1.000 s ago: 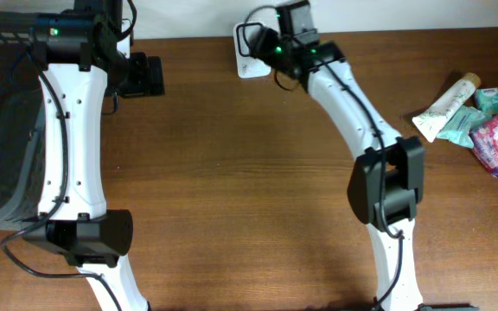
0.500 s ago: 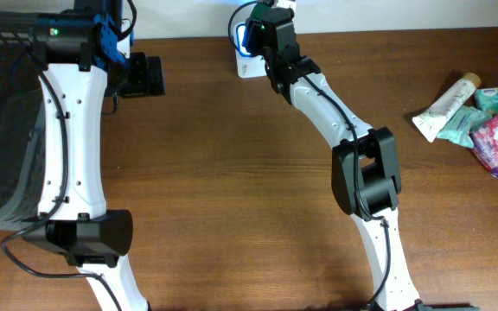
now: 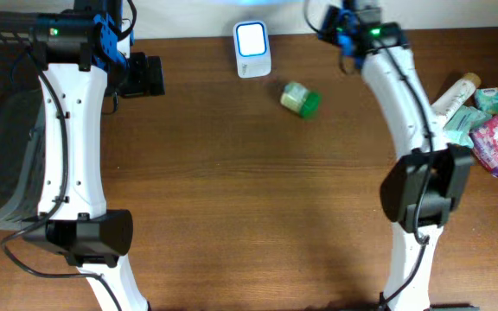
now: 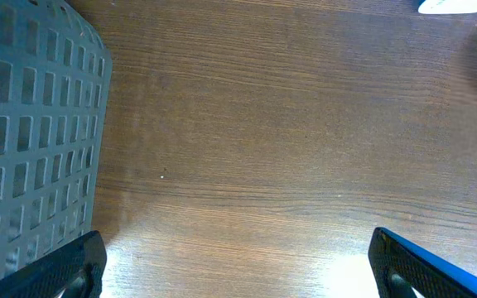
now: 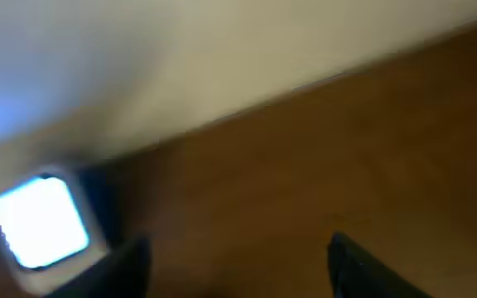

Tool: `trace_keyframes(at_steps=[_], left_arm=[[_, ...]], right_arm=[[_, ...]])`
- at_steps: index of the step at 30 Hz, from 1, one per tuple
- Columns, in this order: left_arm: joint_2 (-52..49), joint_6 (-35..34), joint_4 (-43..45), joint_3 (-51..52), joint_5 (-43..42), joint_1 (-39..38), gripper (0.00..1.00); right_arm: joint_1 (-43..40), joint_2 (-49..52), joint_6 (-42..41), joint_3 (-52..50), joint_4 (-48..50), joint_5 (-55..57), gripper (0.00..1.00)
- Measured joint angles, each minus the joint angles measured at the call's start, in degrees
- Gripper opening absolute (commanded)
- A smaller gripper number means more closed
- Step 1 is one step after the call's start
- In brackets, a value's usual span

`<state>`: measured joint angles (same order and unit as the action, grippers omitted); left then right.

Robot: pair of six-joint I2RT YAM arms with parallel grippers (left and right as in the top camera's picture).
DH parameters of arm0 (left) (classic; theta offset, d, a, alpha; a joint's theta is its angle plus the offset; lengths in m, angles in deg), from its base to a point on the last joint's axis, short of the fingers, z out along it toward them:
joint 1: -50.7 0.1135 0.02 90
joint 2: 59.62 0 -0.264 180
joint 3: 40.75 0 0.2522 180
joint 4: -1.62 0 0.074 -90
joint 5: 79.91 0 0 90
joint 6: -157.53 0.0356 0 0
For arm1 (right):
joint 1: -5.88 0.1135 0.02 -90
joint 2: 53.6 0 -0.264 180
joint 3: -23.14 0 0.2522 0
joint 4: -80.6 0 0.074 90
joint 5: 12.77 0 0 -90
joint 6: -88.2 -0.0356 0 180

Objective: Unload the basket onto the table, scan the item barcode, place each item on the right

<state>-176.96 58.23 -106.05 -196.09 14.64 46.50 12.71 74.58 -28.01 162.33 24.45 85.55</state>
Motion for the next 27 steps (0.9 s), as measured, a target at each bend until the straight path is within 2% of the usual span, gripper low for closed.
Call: trace_keyframes(at_steps=[1, 3, 5, 9, 12, 16, 22, 23, 26, 27], left_arm=[[0.0, -0.02, 0.04, 0.0, -0.02, -0.02, 0.99], [0.0, 0.0, 0.07, 0.0, 0.0, -0.02, 0.99], [0.0, 0.0, 0.02, 0.02, -0.02, 0.0, 0.99], [0.0, 0.0, 0.02, 0.02, -0.02, 0.0, 0.99], [0.0, 0.0, -0.04, 0.0, -0.02, 0.0, 0.99], [0.0, 0.0, 0.02, 0.0, -0.02, -0.02, 0.99], [0.0, 0.0, 0.02, 0.0, -0.02, 0.0, 0.99], [0.0, 0.0, 0.02, 0.0, -0.02, -0.02, 0.99], [0.0, 0.0, 0.0, 0.02, -0.02, -0.44, 0.99], [0.0, 0.0, 0.02, 0.02, -0.02, -0.55, 0.99]], right_arm=[[-1.11, 0.07, 0.26, -0.13, -2.64, -0.55, 0.81], [-3.17, 0.13, 3.41, -0.24, -8.76, -3.41, 0.99], [-3.67, 0.13, 11.72, -0.83, -10.14, -7.78, 0.99], [-2.86, 0.92, 35.41, -5.53, -9.44, -17.27, 0.99], [-1.29, 4.48, 45.66, -6.47, -4.7, -19.45, 0.99], [0.96, 6.93, 51.12, -6.58, 0.68, -20.48, 0.99], [1.86, 10.34, 56.72, -6.58, -7.21, -22.43, 0.99], [1.86, 11.43, 57.24, -6.6, -8.46, -22.43, 0.99], [1.86, 12.09, 58.12, -6.64, -8.96, -22.47, 0.77], [1.86, 12.09, 58.42, -6.64, -8.81, -22.71, 0.74]])
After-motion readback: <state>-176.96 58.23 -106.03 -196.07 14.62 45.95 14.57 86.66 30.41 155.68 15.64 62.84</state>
